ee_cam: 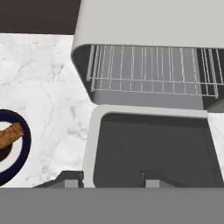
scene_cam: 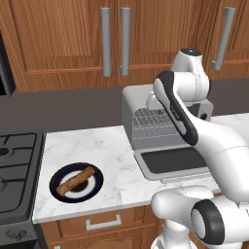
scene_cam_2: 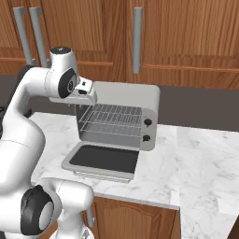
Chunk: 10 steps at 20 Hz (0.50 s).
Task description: Pull the toaster oven rack outwards. Pick up the baguette from the plate and place it on the toaster oven rack. Close the toaster oven door fully and set the temperature to the lowest setting.
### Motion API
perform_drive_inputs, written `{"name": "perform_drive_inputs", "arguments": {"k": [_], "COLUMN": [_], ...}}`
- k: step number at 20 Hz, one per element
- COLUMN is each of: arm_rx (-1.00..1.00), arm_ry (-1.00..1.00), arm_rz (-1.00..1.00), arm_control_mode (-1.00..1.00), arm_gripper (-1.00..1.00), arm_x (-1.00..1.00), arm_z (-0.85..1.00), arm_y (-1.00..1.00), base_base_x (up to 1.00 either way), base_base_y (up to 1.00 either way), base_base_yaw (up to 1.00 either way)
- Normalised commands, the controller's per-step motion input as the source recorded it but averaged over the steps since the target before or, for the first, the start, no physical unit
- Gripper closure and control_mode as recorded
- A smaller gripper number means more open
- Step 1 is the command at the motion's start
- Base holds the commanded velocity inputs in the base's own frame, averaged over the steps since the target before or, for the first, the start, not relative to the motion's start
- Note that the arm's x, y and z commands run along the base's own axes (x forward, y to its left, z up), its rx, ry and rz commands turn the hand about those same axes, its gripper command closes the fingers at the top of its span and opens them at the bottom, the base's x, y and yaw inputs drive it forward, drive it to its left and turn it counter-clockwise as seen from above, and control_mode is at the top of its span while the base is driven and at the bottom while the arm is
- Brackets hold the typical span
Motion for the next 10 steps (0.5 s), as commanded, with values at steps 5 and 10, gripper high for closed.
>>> {"name": "perform_drive_inputs", "arguments": {"k": [5,10], "arm_rx": [0.00,0.12], "arm_ry": [0.00,-0.08], "arm_rz": [0.00,-0.06], "arm_control_mode": [-1.00,-1.00], "arm_gripper": [-1.00,-1.00], "arm_x": [-0.04,-0.25], "arm_z": [0.00,0.04], "arm_y": [-0.06,-0.45], "base_base_x": [0.00,0.00], "base_base_y": [0.00,0.00], "base_base_yaw": [0.00,0.00]}}
